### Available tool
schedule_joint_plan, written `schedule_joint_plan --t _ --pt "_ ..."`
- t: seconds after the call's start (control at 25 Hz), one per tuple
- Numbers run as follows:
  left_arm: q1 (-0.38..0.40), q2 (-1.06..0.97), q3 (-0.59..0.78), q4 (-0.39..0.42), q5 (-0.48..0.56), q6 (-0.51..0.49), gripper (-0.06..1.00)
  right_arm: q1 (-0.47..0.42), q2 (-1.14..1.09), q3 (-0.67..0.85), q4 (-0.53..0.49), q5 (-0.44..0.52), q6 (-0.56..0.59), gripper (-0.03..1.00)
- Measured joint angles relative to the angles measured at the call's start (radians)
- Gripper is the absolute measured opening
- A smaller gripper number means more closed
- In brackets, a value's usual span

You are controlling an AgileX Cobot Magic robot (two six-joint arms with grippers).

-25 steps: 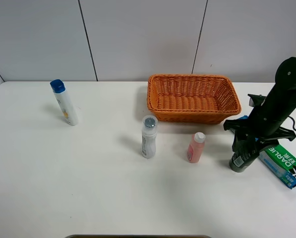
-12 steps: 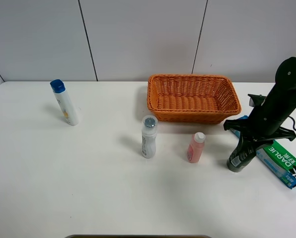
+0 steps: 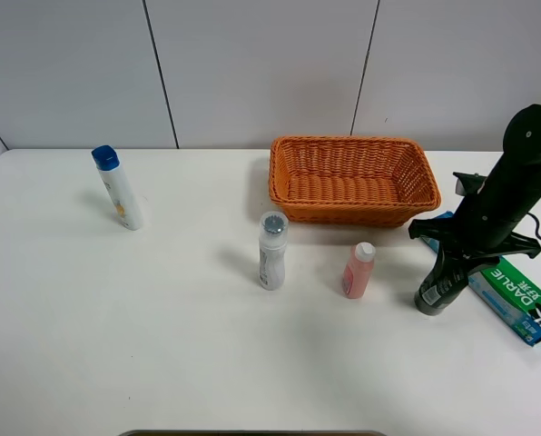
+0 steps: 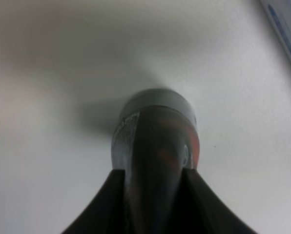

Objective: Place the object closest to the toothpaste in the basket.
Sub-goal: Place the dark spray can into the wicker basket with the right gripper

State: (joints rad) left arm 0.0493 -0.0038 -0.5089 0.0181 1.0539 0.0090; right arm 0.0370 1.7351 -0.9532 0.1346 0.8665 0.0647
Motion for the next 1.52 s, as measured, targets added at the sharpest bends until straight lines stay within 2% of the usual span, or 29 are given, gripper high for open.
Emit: schedule_joint_plan --t 0.56,0.8,1.0,1.32,1.52 --pt "0.000 0.000 0.000 0.000 0.000 0.000 0.94 0.000 -0.248 -0.012 0.036 0.033 0.000 0.28" --pt "0.000 0.000 0.000 0.000 0.000 0.000 0.94 0.000 -0.290 -0.164 0.049 0.114 0.000 0.28" --pt "0.000 0.000 0.000 0.001 0.000 0.000 0.94 0.000 -0.290 -0.297 0.049 0.126 0.000 0.28" --pt "0.000 0.000 0.000 0.001 0.000 0.000 0.94 0.000 -0.282 -0.340 0.051 0.025 -0.027 0.28" --pt "0.000 0.000 0.000 0.001 0.000 0.000 0.94 0.000 -0.201 -0.343 0.051 -0.067 -0.046 0.28"
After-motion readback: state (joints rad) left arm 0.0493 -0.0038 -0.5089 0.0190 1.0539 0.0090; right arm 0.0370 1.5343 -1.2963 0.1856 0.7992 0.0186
